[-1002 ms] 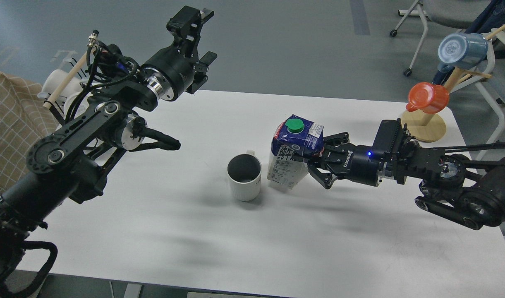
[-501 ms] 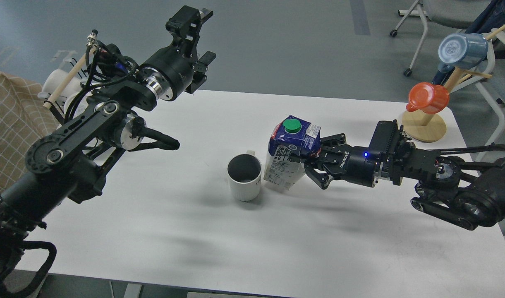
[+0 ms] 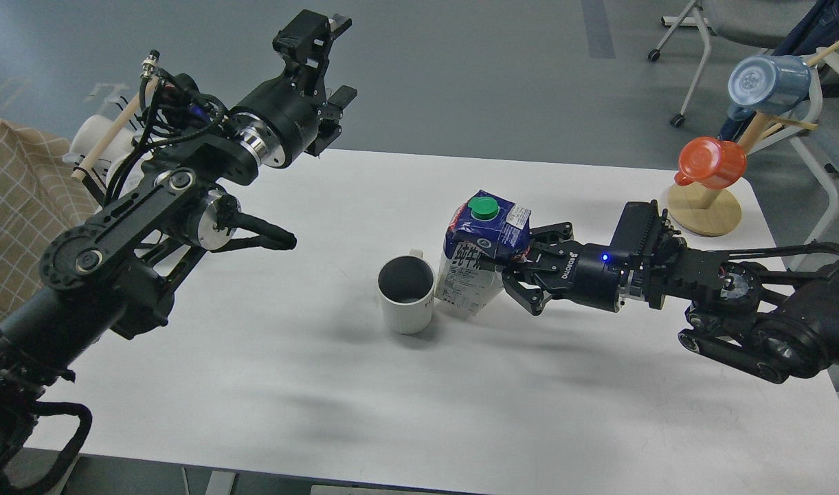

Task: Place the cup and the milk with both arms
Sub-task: 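Lift the milk carton and carry it beside the cup, lowering it, then open the right gripper and pull it back from the carton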

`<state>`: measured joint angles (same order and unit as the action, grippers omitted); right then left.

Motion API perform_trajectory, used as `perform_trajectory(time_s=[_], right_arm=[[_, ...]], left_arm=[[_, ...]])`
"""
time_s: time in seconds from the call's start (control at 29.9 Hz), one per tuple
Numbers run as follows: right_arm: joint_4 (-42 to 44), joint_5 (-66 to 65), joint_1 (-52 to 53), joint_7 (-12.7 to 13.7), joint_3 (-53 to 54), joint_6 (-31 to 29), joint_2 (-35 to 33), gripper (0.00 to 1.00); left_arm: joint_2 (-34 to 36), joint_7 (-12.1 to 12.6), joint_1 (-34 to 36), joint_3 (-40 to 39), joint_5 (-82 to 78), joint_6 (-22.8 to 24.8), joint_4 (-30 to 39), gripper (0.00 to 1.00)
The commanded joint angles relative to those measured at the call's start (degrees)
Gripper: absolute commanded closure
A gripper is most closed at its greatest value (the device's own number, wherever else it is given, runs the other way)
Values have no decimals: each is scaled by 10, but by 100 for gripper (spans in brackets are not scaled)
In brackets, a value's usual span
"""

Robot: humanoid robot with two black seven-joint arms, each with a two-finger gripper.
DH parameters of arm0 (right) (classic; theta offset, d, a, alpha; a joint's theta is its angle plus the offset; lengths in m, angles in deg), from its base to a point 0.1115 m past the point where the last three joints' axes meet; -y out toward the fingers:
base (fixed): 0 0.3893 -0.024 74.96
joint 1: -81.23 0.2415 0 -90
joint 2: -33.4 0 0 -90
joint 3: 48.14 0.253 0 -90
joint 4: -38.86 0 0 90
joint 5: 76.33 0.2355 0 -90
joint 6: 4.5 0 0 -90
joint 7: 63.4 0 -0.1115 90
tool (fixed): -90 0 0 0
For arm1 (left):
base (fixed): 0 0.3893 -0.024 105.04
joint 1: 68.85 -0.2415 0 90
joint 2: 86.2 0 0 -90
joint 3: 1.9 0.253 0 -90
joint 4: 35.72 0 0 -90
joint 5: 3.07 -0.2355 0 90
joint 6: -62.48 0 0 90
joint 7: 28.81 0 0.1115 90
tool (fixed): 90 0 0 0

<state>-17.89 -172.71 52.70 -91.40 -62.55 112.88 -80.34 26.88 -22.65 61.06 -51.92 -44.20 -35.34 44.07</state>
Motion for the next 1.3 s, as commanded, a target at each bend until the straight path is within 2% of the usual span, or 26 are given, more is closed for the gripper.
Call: perform_trajectory(time_s=[0.0,0.03,0.13,0.3,0.63,0.93,1.14,1.2,1.27], right_arm=[[0,2,0,0,1,1,0,36],[0,4,0,0,1,3,0,29],[0,7,-1,0,1,3,0,18],[-2,7,-3,0,1,4,0,8],[-33,11,-4,0,1,4,-39,5],[-183,14,-4,0,3,4,-174,5],[-314,17,-1,0,11,2,-313,5],[-367,19,0,0,35,1,-385,5],[-385,20,3,0,67,1,-429,5]], left_arm=[[-1,0,0,0,0,-1,0,2],[0,0,0,0,0,0,0,2],[0,0,0,0,0,0,0,2],[-1,0,0,0,0,0,0,2],[-1,0,0,1,0,0,0,2],[-2,0,0,2,0,0,0,2],[-3,0,0,2,0,0,2,2],[-4,0,0,1,0,0,2,2],[-4,0,0,0,0,0,2,2]])
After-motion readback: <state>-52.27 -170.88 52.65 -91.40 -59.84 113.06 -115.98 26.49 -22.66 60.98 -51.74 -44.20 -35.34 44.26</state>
